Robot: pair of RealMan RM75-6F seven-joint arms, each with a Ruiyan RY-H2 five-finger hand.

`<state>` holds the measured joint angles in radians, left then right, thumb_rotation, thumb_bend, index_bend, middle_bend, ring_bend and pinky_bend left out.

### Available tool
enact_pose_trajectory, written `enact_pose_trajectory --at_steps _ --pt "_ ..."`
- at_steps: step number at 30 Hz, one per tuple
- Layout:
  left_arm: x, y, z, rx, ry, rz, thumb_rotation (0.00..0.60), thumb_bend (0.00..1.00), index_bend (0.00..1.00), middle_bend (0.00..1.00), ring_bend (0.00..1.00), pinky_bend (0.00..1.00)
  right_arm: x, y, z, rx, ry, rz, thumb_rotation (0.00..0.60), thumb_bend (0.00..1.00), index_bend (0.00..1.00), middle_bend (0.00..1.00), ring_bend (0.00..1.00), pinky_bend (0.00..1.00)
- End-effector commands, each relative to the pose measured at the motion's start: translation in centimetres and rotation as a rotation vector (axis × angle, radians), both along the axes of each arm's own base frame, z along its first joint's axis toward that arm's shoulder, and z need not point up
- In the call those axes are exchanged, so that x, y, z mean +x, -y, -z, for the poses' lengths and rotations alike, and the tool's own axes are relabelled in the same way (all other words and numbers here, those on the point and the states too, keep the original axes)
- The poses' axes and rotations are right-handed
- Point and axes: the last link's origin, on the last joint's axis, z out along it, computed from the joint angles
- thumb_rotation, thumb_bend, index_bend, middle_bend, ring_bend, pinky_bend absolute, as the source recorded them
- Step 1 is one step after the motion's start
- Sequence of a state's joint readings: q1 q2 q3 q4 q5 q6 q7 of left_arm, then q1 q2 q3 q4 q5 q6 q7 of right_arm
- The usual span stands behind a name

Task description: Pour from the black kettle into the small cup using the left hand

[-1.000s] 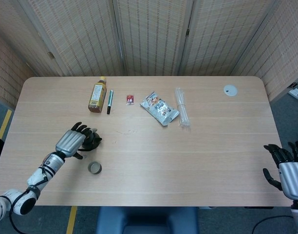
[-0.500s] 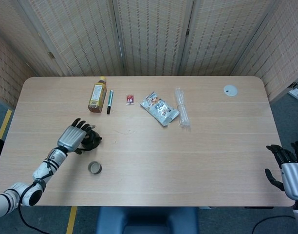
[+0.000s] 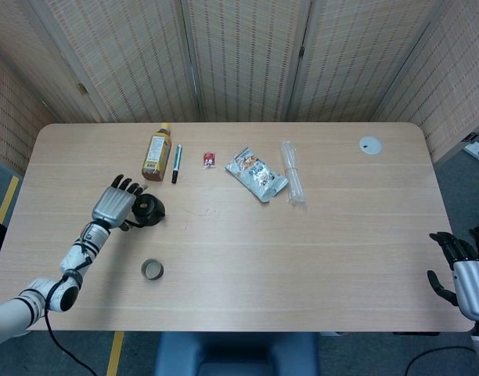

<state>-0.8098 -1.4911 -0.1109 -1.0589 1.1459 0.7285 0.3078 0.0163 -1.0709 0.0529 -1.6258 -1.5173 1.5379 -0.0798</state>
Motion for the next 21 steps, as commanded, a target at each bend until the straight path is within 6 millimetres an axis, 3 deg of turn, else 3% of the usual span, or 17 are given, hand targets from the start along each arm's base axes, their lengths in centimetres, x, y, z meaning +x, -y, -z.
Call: enact_pose_trajectory --at_steps 1,10,21 --pt "0.2 -0.3 0.1 0.009 0.015 -0.002 0.600 0.19 0.14 0.19 0.11 0.00 0.0 0.0 0.0 -0.001 -0.002 0.001 0.600 0.38 0.19 0.23 0.25 0.07" --pt "-1.1 0.3 -0.7 0.022 0.014 -0.014 0.600 0.19 0.19 0.20 0.14 0.00 0.3 0.0 -0.5 -0.006 -0.020 -0.007 0.600 0.38 0.19 0.23 0.25 0.07" --pt "-1.3 4.9 -1.6 -0.058 0.110 0.024 0.600 0.19 0.30 0.28 0.20 0.00 0.9 0.3 -0.7 -0.010 -0.034 -0.022 0.600 0.38 0.19 0.23 0.25 0.07"
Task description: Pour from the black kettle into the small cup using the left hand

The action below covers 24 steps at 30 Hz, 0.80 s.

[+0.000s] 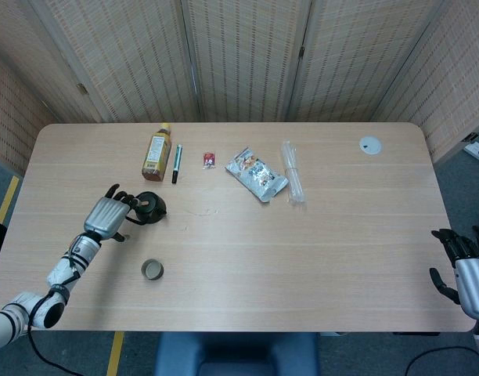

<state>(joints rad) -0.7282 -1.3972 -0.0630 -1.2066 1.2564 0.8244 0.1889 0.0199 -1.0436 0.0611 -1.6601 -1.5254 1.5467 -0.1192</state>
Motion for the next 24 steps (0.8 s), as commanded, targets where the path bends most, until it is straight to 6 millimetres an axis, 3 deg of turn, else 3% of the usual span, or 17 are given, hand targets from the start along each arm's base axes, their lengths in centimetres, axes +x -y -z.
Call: enact_pose_trajectory --at_steps 1,12,24 --pt "-0.2 1.4 -0.3 -0.029 0.019 0.016 0.600 0.19 0.30 0.28 0.21 0.00 0.2 0.1 0.0 0.001 -0.001 -0.005 0.600 0.38 0.19 0.23 0.25 0.07" --pt "0.4 2.0 0.8 -0.076 0.012 0.018 0.600 0.20 0.32 0.30 0.22 0.00 0.1 -0.3 -0.2 -0.006 0.003 0.001 0.600 0.38 0.19 0.23 0.25 0.07" --pt "0.6 1.2 0.9 -0.052 0.007 0.006 0.600 0.20 0.32 0.32 0.23 0.00 -0.1 -0.2 -0.1 -0.003 0.006 0.006 0.600 0.38 0.19 0.23 0.25 0.07"
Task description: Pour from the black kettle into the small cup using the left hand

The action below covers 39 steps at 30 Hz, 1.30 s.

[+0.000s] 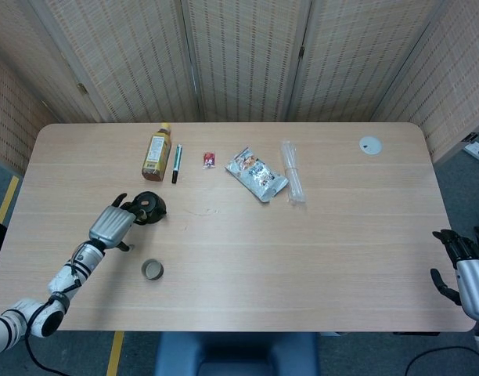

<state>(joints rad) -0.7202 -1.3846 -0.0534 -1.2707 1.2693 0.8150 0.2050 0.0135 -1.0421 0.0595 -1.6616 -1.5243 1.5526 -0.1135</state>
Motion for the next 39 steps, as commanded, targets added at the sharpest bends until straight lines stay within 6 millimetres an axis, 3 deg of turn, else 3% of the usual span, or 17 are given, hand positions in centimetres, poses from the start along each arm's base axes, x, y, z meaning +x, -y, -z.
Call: enact_pose_trajectory --at_steps 1,39 --pt "0.0 -0.2 0.1 0.000 -0.004 -0.004 0.600 0.20 0.32 0.32 0.23 0.00 0.0 0.0 0.0 0.001 0.001 0.001 0.600 0.38 0.19 0.23 0.25 0.07" --pt "-1.2 0.0 2.5 -0.034 -0.059 -0.021 0.600 0.20 0.39 0.42 0.30 0.00 -0.3 0.2 0.1 0.001 0.004 0.016 0.600 0.38 0.20 0.23 0.29 0.07"
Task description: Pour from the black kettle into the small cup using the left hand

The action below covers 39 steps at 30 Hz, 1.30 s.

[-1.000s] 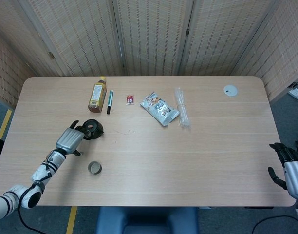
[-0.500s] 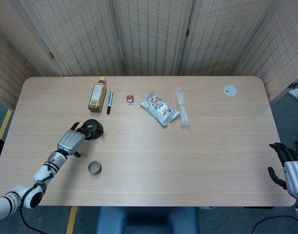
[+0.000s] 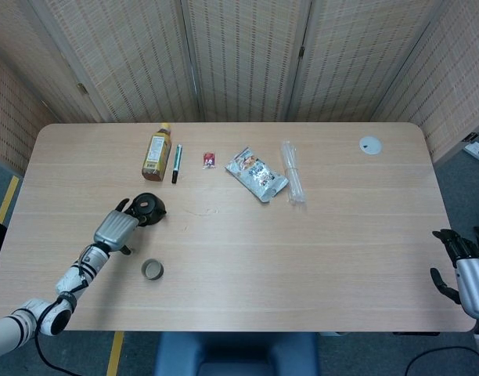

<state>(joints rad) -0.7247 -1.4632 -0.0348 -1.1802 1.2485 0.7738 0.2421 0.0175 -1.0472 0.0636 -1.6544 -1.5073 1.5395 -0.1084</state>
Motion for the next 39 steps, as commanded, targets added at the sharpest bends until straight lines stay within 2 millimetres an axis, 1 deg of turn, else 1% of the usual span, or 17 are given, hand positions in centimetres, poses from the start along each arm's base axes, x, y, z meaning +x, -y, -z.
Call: enact_pose_trajectory --at_steps 1,6,13,17,22,25,30,33,39 --pt "0.0 0.0 0.2 -0.005 -0.001 0.000 0.600 0.20 0.39 0.42 0.30 0.00 0.0 0.0 0.0 0.000 -0.001 0.001 0.600 0.38 0.20 0.23 0.29 0.07" --pt "-0.1 -0.1 0.6 -0.009 -0.005 -0.003 0.600 0.20 0.42 0.44 0.31 0.00 0.1 0.1 -0.1 -0.004 -0.004 -0.003 0.600 0.38 0.20 0.23 0.29 0.07" --pt "-0.4 -0.2 0.8 -0.008 -0.006 -0.011 0.600 0.20 0.47 0.53 0.38 0.00 0.0 0.1 -0.1 -0.005 -0.003 0.001 0.600 0.38 0.20 0.23 0.29 0.07" --pt "-0.4 -0.3 0.8 -0.005 -0.005 -0.015 0.600 0.20 0.54 0.58 0.43 0.00 0.0 0.1 0.0 -0.005 -0.002 0.000 0.600 0.38 0.20 0.23 0.29 0.07" --pt "-0.2 -0.7 0.8 0.002 0.000 -0.013 0.600 0.20 0.65 0.68 0.51 0.00 0.0 0.2 0.0 -0.005 -0.003 -0.001 0.600 0.38 0.20 0.23 0.29 0.07" --pt "0.0 -1.1 0.8 -0.002 0.000 -0.013 0.600 0.20 0.71 0.74 0.56 0.00 0.0 0.2 0.0 -0.008 -0.001 -0.007 0.600 0.38 0.21 0.24 0.29 0.07" --pt "0.6 -1.8 0.6 0.008 0.013 0.001 0.600 0.20 0.84 0.86 0.68 0.00 0.0 0.2 -0.1 -0.013 -0.002 -0.006 0.600 0.38 0.21 0.24 0.29 0.07" --pt "1.0 -2.2 0.4 0.005 0.030 -0.001 0.600 0.20 0.88 0.90 0.72 0.00 -0.1 0.2 -0.1 -0.017 0.000 -0.008 0.600 0.38 0.21 0.24 0.29 0.07" --pt "1.8 -3.1 -0.1 0.015 0.050 0.012 0.600 0.19 0.94 0.95 0.77 0.00 -0.3 0.3 -0.1 -0.018 0.001 -0.003 0.600 0.38 0.21 0.24 0.30 0.07"
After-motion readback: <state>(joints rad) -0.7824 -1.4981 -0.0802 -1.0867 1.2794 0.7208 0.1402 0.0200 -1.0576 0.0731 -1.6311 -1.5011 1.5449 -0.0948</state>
